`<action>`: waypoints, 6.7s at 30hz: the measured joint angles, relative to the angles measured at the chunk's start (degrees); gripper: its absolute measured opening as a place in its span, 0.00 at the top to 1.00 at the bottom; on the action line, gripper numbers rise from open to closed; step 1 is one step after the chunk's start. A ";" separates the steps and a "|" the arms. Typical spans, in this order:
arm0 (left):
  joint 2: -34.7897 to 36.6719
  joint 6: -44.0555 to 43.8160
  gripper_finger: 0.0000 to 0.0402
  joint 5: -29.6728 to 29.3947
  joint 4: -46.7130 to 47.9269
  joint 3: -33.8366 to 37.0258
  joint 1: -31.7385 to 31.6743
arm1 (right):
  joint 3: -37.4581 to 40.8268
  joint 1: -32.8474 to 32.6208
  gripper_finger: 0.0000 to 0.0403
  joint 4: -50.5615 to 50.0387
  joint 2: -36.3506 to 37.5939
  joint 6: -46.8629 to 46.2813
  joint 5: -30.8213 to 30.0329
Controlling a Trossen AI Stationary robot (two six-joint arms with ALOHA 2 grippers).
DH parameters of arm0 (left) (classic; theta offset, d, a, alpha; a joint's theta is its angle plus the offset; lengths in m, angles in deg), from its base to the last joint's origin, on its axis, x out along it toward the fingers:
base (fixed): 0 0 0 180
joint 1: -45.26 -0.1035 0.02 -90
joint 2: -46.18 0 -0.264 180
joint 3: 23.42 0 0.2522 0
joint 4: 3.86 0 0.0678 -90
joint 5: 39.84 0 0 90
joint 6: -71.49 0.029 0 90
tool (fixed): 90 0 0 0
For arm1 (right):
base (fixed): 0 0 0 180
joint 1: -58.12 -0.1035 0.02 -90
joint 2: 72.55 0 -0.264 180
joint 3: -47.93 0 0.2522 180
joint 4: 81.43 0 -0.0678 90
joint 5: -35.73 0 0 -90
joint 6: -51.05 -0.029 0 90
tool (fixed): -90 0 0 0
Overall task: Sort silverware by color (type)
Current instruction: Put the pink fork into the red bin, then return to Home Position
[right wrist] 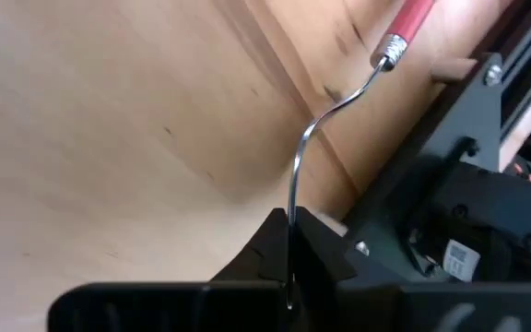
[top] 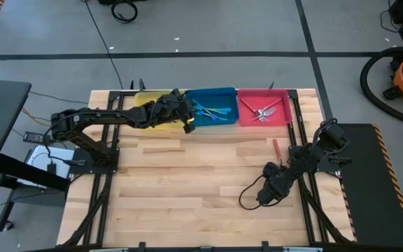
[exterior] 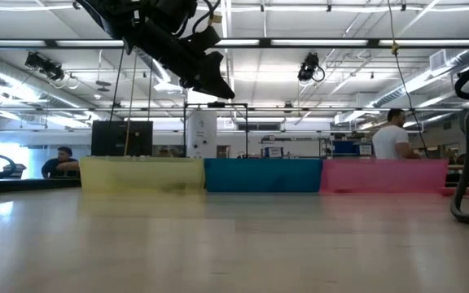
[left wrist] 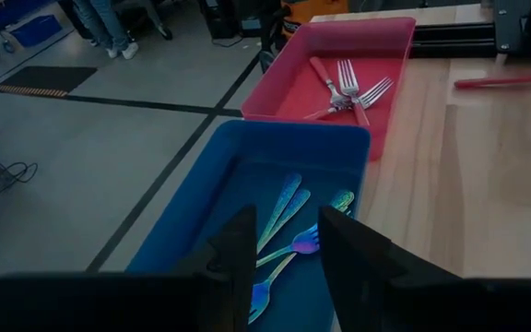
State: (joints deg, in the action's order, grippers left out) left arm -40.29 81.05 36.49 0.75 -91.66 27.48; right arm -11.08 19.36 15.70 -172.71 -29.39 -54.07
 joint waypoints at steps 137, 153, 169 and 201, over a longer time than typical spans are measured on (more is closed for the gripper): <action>-0.02 15.15 0.70 -4.49 -7.84 0.02 -16.20 | -30.26 74.73 0.74 12.04 -1.03 57.46 -28.15; 18.89 2.67 0.70 26.35 12.78 -0.05 -23.61 | -31.81 70.90 0.74 26.15 18.43 74.26 -27.32; 43.98 -9.50 0.70 36.26 16.40 13.80 -14.46 | -8.92 64.26 0.74 42.11 46.20 73.90 -19.28; 72.19 -9.57 0.70 29.28 4.50 49.93 5.78 | 32.76 42.81 0.74 82.35 60.11 74.89 -15.04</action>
State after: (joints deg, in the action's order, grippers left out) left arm 31.90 71.48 65.77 5.25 -41.73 33.26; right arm 21.67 62.17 98.05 -112.60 45.49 -69.11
